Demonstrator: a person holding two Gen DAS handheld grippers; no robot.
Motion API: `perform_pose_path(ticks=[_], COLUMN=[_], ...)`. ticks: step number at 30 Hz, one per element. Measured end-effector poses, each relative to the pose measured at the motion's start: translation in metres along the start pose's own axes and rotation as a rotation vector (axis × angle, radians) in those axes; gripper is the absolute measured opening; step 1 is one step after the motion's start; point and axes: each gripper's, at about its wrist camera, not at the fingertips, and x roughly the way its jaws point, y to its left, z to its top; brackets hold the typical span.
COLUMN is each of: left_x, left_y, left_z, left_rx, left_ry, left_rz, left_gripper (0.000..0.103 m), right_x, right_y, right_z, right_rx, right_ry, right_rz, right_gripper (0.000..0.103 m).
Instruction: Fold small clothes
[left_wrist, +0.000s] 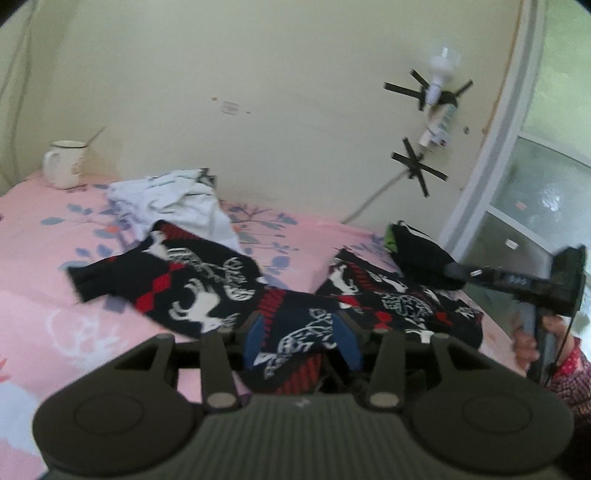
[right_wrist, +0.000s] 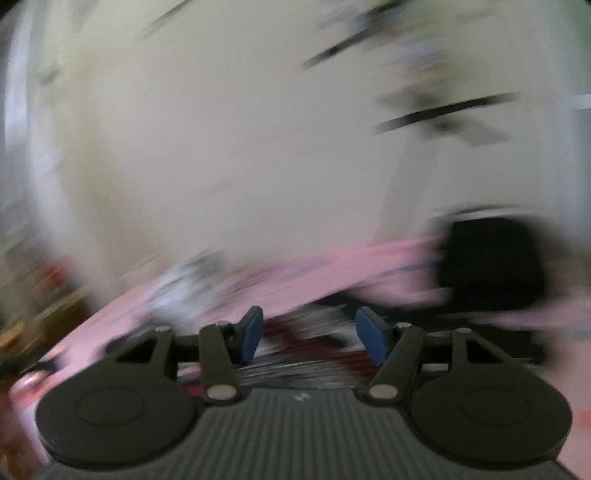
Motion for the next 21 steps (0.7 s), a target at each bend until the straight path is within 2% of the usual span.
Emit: perform_pose_path(ticks=[2, 4, 7, 9, 10, 11, 12, 14, 17, 19, 21], left_x=[-0.008, -0.016, -0.029, -0.036, -0.038, -0.039, -0.038, -0.033, -0.017, -0.001, 0.015], left_y=[0.003, 0.007, 0.016, 0.02, 0.023, 0.026, 0.027, 0.031, 0.031, 0.024, 0.016], left_z=[-0.005, -0.008, -0.015, -0.018, -0.02, -0.021, -0.021, -0.019, -0.01, -0.002, 0.004], left_rx=[-0.012, -0.021, -0.044, -0.064, -0.073, -0.078, -0.082, -0.082, -0.059, -0.024, 0.021], left_ry=[-0.004, -0.007, -0.021, -0.031, -0.035, -0.035, -0.034, -0.026, -0.004, 0.015, 0.043], left_rz=[0.026, 0.048, 0.073, 0.087, 0.093, 0.094, 0.095, 0.085, 0.044, 0.002, -0.032], left_gripper=[0.045, 0.046, 0.049, 0.051, 0.052, 0.052, 0.052, 0.052, 0.052, 0.052, 0.06], right_x=[0.047, 0.087, 0.144, 0.17, 0.175, 0.179, 0.174, 0.152, 0.099, 0.043, -0.028], right_y=[0.045, 0.083, 0.135, 0.149, 0.151, 0.152, 0.152, 0.133, 0.078, 0.031, -0.014], right_z=[0.001, -0.004, -0.019, -0.032, -0.037, -0.04, -0.039, -0.019, 0.021, 0.039, 0.041], right_rx=[-0.087, -0.185, -0.313, -0.356, -0.375, -0.41, -0.42, -0.304, -0.112, 0.017, 0.092], right_ry=[0.137, 0.246, 0.408, 0.512, 0.525, 0.514, 0.489, 0.39, 0.152, -0.029, -0.212], right_rz=[0.171, 0.263, 0.295, 0.326, 0.315, 0.309, 0.31, 0.331, 0.274, 0.19, 0.02], right_gripper=[0.061, 0.061, 0.061, 0.059, 0.051, 0.016, 0.001, 0.0, 0.0, 0.0, 0.0])
